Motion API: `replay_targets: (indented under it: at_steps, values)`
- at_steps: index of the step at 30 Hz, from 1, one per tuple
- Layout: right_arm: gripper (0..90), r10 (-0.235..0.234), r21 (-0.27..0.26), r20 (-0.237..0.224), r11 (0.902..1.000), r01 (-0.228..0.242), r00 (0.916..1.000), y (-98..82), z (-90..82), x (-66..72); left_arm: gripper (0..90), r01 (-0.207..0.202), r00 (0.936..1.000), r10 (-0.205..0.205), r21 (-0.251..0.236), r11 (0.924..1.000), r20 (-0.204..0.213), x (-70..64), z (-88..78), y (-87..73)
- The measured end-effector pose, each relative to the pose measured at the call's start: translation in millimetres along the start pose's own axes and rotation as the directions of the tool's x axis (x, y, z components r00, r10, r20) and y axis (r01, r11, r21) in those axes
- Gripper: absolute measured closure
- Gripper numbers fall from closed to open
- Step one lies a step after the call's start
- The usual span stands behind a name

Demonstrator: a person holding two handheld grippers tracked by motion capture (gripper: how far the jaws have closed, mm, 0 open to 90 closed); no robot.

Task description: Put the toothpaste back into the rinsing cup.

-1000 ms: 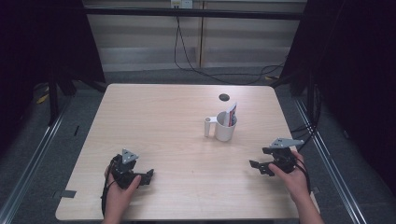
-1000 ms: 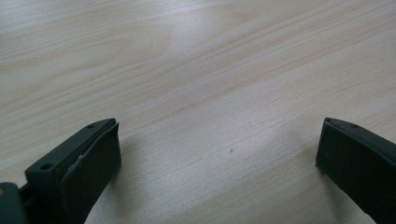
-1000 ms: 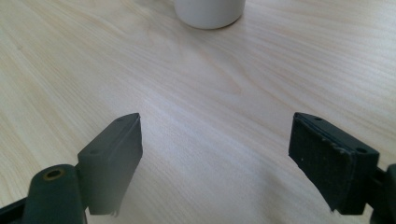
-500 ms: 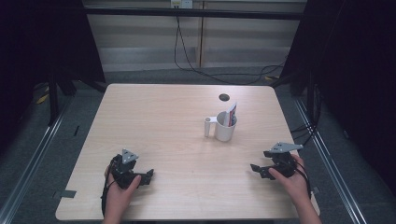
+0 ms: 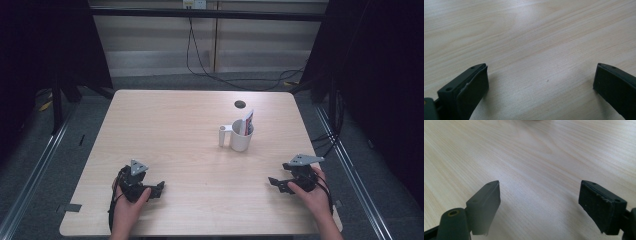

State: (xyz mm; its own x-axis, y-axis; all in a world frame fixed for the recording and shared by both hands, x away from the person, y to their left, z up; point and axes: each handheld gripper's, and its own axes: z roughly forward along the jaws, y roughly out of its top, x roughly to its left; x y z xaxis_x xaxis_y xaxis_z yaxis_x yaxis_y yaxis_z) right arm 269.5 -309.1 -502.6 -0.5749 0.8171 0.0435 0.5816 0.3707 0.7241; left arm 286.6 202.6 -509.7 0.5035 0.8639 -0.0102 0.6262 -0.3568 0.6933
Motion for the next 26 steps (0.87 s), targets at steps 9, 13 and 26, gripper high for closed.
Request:
replay_targets:
  at_steps: [9,13,26]
  values:
    - [17.3,0.012,-0.002,-0.002,0.9999,-0.012,0.9999,-6.3,-0.7,-2.3,0.0,0.003,1.0,-0.003,-0.001,1.0,0.001,-0.2,0.0,0.0]
    - [17.3,0.015,0.002,-0.003,0.9999,-0.015,0.9999,-8.4,0.2,-1.9,0.0,0.0,1.0,0.0,0.0,1.0,0.0,0.0,0.0,0.0]
    - [17.0,-0.008,-0.004,0.006,1.0,0.008,0.9999,-10.8,1.0,-1.0,0.0,-0.001,1.0,0.001,0.001,1.0,0.0,0.0,0.0,0.0]
